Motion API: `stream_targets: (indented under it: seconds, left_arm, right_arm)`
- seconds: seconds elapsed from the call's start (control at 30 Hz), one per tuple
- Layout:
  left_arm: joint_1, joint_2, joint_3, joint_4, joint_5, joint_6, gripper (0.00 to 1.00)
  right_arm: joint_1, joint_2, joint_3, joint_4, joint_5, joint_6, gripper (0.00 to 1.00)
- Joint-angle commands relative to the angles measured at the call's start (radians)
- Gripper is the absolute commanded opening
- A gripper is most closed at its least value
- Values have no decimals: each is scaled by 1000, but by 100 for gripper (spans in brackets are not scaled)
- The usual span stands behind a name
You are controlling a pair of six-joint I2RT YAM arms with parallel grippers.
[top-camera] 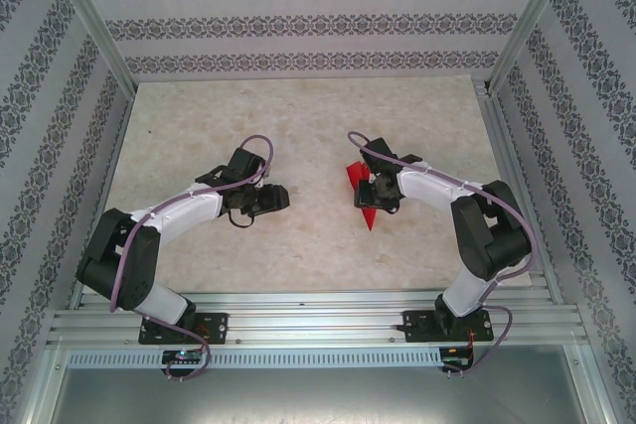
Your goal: Fold a paper plane with a square sheet of paper (fold left side to right side)
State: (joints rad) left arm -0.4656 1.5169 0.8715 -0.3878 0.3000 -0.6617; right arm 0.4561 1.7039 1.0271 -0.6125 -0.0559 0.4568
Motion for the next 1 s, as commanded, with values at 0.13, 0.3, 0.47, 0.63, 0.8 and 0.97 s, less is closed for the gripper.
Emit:
stream_targets:
  seconds: [0.13, 0.3, 0.47, 0.63, 0.8, 0.97]
  left_arm:
    - [-4, -20, 8, -23, -17, 16, 55]
    - [-3, -18, 8, -23, -18, 16, 56]
    - [-2, -16, 10, -22, -16, 16, 56]
    - [-3, -11, 8, -19, -14, 15, 56]
    - [-5, -6, 8, -14, -12, 12, 56]
    - [-4, -4, 9, -8, -9, 7, 56]
  right_arm:
    - [6, 49, 21, 14, -8, -28, 36]
    - [13, 47, 35, -1, 24, -39, 26]
    - [13, 40, 46, -23, 38, -53, 33]
    - [23, 21, 60, -63, 90, -71, 34]
    - [33, 18, 70, -82, 117, -83, 33]
    - [30, 3, 79, -90, 142, -86, 32]
